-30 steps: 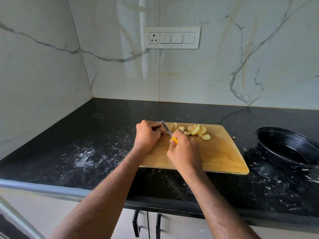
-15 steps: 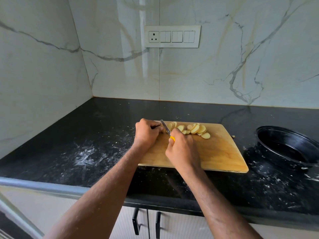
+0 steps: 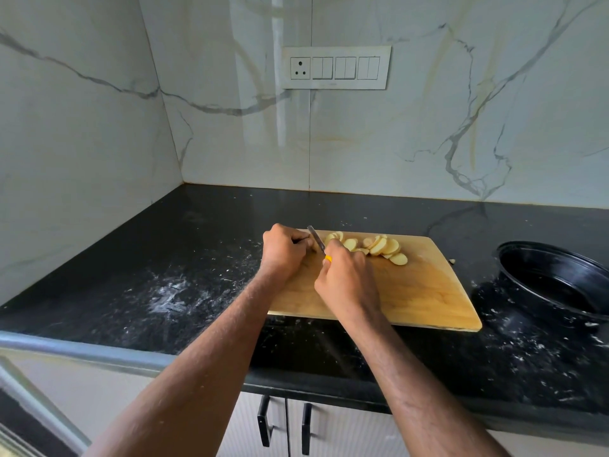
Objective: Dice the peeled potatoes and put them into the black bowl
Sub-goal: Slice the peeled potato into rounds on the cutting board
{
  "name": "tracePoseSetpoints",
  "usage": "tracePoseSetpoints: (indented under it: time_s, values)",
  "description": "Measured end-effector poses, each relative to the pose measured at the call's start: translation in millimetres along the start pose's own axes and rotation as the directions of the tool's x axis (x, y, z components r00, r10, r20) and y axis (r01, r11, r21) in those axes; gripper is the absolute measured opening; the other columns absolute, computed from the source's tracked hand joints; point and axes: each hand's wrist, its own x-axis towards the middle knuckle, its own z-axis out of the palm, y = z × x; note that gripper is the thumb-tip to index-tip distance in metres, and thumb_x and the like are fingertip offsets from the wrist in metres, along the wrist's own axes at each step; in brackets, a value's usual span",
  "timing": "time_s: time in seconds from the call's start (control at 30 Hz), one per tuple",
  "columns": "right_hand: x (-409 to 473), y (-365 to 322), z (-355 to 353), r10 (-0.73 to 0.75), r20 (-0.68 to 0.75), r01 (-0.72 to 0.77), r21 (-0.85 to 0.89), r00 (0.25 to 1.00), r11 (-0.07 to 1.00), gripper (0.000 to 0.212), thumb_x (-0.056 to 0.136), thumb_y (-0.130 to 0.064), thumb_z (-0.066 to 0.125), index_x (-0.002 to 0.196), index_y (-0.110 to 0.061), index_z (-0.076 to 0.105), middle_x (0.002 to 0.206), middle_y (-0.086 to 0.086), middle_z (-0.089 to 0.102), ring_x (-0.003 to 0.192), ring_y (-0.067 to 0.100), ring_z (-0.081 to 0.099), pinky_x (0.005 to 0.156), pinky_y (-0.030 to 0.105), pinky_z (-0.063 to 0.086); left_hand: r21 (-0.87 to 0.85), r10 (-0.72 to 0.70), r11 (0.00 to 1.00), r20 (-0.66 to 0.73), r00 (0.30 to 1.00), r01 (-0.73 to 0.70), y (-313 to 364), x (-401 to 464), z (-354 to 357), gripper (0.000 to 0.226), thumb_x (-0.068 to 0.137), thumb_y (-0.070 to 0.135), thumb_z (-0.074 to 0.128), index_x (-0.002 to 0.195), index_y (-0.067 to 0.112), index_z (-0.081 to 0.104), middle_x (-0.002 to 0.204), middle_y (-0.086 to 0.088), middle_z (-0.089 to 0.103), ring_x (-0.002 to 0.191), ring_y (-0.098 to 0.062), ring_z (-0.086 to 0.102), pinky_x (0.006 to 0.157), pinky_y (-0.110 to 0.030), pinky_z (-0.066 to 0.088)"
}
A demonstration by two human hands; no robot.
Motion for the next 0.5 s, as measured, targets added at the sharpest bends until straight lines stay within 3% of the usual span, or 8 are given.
tracePoseSetpoints:
  time_s: [0.23, 0.37, 0.5]
  values:
    - [4.4, -1.1, 3.2, 0.018, 0.006, -0.018, -0.002, 1.0, 1.0, 0.029, 0.096, -0.016, 0.06, 0.125, -0.016, 0.059, 0.102, 0.004, 0.066, 0.08, 0.013, 0.054, 0.059, 0.025, 0.051, -0.009, -0.019, 1.0, -0.007, 1.0, 0.019, 2.5, -1.2, 0.8, 0.02, 0.089, 0.004, 0.068, 0.081, 0.016, 0.082, 0.08, -0.002, 0.077, 0.084, -0.019, 0.072, 0.078, -0.03, 0.06]
    - [6.8, -3.0, 5.8, 0.031, 0.014, -0.031, 0.011, 0.999, 0.999, 0.028, 0.095, -0.015, 0.06, 0.123, -0.017, 0.059, 0.1, 0.004, 0.065, 0.086, 0.018, 0.062, 0.061, 0.03, 0.056, 0.004, -0.016, 1.0, -0.002, 1.0, 0.016, 3.0, -1.5, 0.4, 0.022, 0.091, 0.004, 0.066, 0.08, 0.016, 0.082, 0.078, 0.001, 0.076, 0.081, -0.015, 0.071, 0.07, -0.018, 0.055]
    - [8.6, -4.4, 8.7, 0.029, 0.021, -0.029, 0.005, 0.999, 1.0, 0.028, 0.094, -0.015, 0.061, 0.122, -0.017, 0.059, 0.099, 0.004, 0.065, 0.085, 0.018, 0.061, 0.058, 0.029, 0.053, 0.008, -0.024, 1.0, -0.001, 1.0, 0.024, 2.6, 0.0, 1.3, 0.023, 0.092, 0.005, 0.066, 0.079, 0.016, 0.082, 0.078, 0.0, 0.075, 0.08, -0.016, 0.071, 0.072, -0.022, 0.057]
